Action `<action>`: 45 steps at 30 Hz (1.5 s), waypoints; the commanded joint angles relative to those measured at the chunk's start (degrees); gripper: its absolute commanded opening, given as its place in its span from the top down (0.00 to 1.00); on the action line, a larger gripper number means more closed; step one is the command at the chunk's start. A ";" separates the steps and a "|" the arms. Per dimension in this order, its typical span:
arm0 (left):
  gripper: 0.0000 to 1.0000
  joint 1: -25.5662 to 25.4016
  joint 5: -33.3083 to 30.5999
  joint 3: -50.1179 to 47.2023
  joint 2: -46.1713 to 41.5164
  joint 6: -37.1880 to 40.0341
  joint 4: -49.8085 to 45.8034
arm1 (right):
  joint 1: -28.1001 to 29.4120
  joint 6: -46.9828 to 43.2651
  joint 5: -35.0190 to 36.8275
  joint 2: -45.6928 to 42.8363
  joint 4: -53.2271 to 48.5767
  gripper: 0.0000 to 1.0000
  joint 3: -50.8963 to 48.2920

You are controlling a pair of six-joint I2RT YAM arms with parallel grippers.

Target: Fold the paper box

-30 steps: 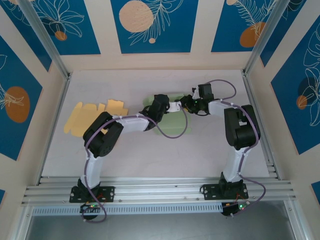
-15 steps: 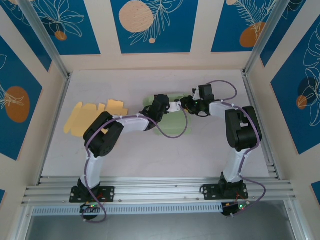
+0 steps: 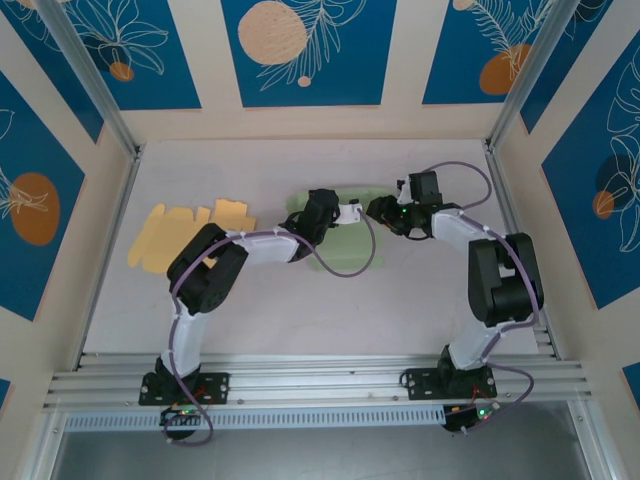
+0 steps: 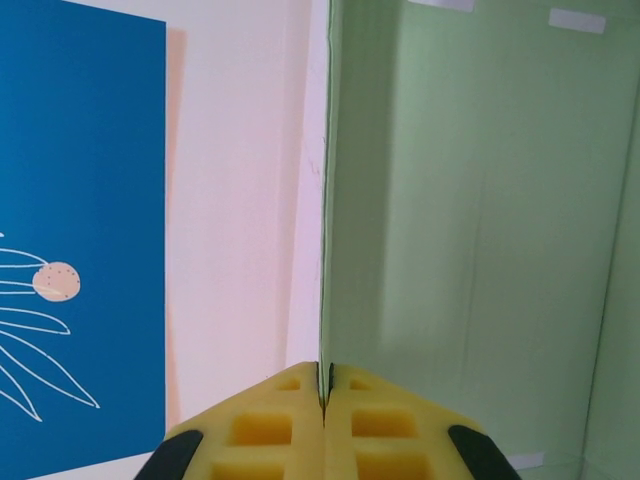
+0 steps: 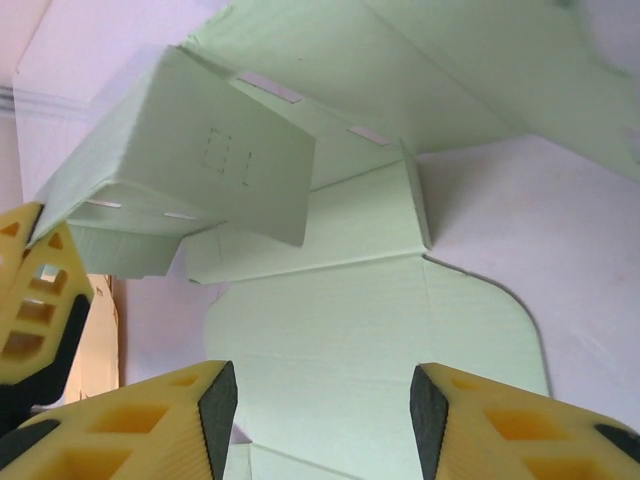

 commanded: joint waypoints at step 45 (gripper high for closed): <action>1.00 -1.05 -0.98 0.78 3.48 3.67 2.89 | -11.12 -8.88 -18.73 31.93 -15.91 0.50 38.76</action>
